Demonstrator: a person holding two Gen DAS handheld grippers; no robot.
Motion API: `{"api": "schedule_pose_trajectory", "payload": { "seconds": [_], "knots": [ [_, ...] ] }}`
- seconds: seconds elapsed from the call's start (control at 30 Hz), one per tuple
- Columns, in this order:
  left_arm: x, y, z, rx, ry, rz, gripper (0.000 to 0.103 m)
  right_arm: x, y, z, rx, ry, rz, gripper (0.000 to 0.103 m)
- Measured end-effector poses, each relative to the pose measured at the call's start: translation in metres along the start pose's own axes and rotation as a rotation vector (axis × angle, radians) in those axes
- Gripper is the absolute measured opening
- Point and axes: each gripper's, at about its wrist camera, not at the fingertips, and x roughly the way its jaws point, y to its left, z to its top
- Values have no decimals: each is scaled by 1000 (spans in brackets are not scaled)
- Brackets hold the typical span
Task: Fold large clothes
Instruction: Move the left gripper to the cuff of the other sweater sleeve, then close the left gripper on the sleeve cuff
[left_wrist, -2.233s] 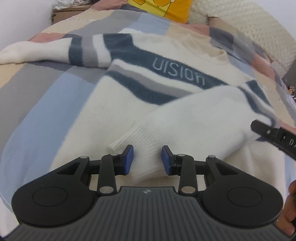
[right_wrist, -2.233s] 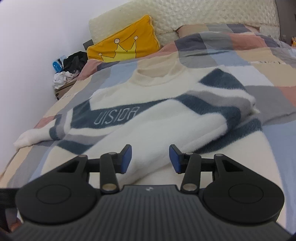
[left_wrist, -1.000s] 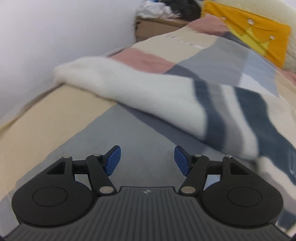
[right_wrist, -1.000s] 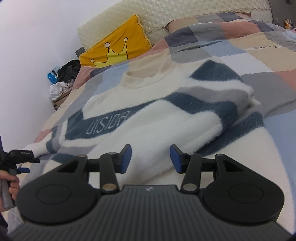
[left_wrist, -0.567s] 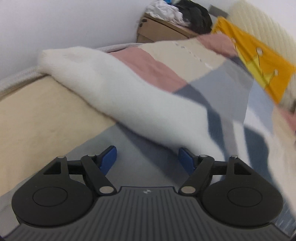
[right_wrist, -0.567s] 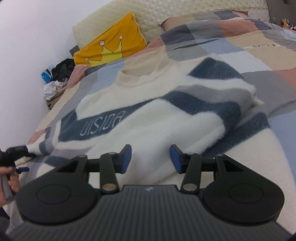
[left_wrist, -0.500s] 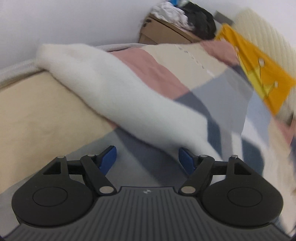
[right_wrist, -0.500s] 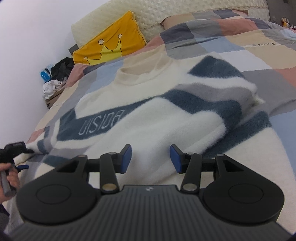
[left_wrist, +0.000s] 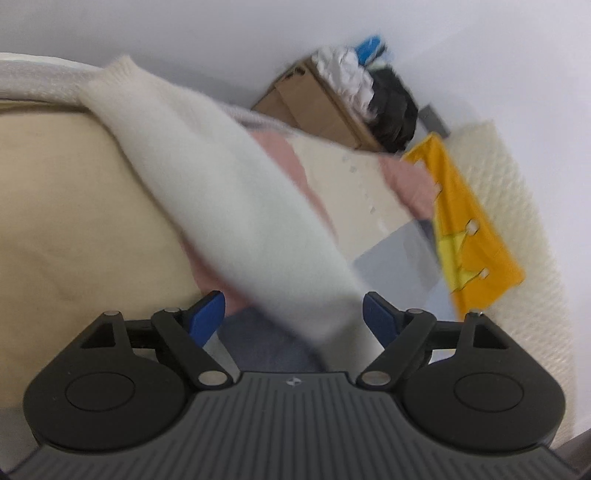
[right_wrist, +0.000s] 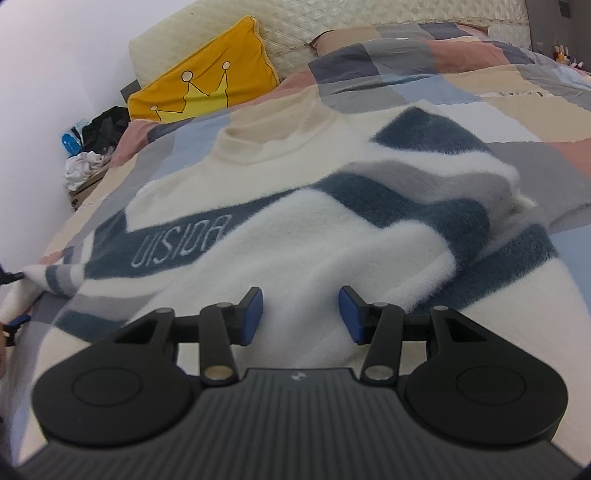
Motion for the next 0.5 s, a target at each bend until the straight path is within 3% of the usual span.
{"api": "schedule_pose_trajectory", "payload": {
  "seconds": [0.07,0.17,0.27,0.5],
  "knots": [
    [-9,12,7,-26,-17,-27,85,1,0,0,3,2,-3,50],
    [-11,27,20,-51,-48,30,85,0,-4,1,48,10,12,49],
    [-7,41,33,-115,-93,34,85,-1,-7,2,67,16,22,50],
    [10,37,57,-174,-213,182,85,-1,-5,1,43,16,12,49]
  ]
}}
